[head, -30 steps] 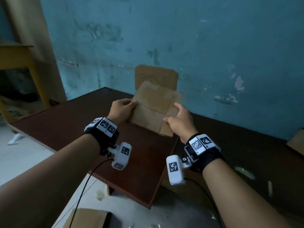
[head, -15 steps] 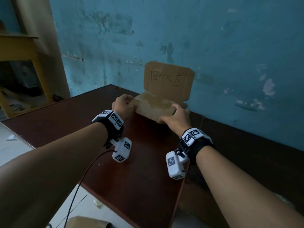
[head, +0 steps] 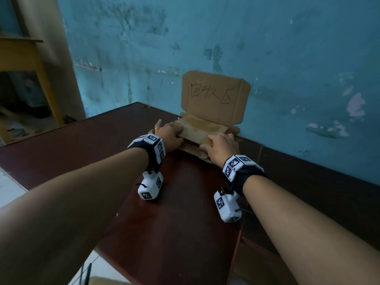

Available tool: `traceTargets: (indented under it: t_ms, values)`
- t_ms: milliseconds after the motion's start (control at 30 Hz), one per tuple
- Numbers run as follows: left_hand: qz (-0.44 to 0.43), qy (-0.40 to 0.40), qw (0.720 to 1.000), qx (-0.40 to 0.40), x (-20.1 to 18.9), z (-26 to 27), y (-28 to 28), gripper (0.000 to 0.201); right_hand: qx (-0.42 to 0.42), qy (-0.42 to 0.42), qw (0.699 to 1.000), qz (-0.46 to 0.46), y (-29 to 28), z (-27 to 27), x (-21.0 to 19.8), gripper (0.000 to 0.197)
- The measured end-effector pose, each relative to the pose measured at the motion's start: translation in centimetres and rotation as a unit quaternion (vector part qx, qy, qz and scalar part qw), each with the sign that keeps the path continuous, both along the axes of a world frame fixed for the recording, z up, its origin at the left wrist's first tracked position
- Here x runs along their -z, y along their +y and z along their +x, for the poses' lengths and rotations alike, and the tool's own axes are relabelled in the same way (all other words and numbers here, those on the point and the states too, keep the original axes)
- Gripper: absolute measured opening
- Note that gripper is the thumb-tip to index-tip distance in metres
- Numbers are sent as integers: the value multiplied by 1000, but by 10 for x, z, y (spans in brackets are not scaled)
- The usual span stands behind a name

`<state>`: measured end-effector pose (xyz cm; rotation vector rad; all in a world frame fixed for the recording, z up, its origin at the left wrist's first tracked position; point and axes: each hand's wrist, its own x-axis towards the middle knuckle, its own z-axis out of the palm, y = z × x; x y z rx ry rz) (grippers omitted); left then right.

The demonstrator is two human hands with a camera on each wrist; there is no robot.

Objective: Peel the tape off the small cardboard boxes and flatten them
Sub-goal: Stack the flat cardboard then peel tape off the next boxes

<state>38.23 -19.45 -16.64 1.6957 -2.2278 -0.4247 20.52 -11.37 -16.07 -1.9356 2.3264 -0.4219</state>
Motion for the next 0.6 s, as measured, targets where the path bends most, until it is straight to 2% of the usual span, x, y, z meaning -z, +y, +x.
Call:
traceTargets:
  t_ms: [67, 167, 400, 600]
  values:
    - [37, -63, 997, 24, 7, 0, -4, 50, -5, -11, 999, 50, -4, -4, 4, 54]
    - [93, -111, 989, 41, 14, -4, -11, 65, -17, -39, 994, 105, -10, -9, 11, 60]
    - [95, -138, 985, 27, 23, -9, -18, 70, -32, -38, 985, 166, -16, -15, 13, 68]
    - [57, -119, 991, 10, 31, -13, -12, 68, -44, -103, 980, 167, -4, -19, 15, 83]
